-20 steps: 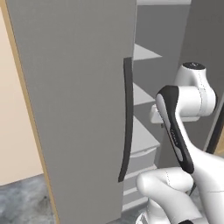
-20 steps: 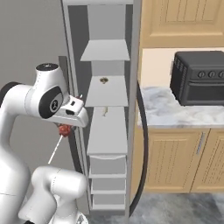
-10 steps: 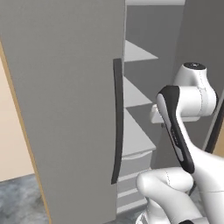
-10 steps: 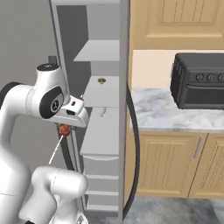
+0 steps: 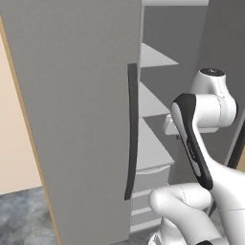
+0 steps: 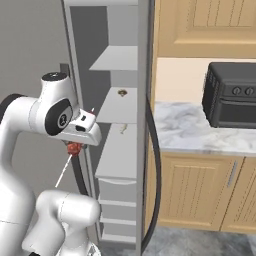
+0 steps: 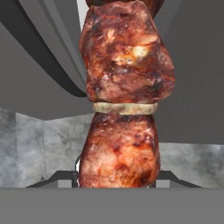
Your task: Store the kebab skewer in the freezer for long-term storage. Close the freezer door after placing the cooked food.
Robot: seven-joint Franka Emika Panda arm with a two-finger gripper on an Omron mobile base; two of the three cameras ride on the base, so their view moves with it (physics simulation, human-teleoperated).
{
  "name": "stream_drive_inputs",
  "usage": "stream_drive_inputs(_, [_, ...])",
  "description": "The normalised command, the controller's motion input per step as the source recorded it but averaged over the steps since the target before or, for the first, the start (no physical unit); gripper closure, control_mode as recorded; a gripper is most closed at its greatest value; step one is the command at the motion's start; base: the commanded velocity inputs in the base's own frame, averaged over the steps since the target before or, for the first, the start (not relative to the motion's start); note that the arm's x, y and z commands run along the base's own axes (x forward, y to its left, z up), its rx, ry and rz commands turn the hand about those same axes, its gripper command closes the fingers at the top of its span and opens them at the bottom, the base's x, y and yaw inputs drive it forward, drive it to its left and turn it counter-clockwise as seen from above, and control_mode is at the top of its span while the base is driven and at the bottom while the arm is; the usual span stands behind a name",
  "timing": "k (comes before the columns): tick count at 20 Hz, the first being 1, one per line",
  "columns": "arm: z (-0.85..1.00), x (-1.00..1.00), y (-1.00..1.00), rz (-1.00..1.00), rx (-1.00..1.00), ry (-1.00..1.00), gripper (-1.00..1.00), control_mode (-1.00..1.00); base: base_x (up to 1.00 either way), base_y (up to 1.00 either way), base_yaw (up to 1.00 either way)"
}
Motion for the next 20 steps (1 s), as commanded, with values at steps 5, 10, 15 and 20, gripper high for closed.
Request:
stream_drive_inputs(5, [0.0, 0.0, 0.0, 0.0, 0.0, 0.0, 1.0, 1.0, 0.14, -0.1, 0.06])
stream_drive_inputs(10, [0.0, 0.0, 0.0, 0.0, 0.0, 0.0, 1.0, 1.0, 0.0, 0.0, 0.0])
stream_drive_inputs(15, [0.0, 0.0, 0.0, 0.0, 0.0, 0.0, 1.0, 1.0, 0.0, 0.0, 0.0])
stream_drive_inputs(20, [0.0, 0.08, -0.02, 0.01, 0.0, 0.0, 1.0, -1.0, 0.11, -0.01, 0.0])
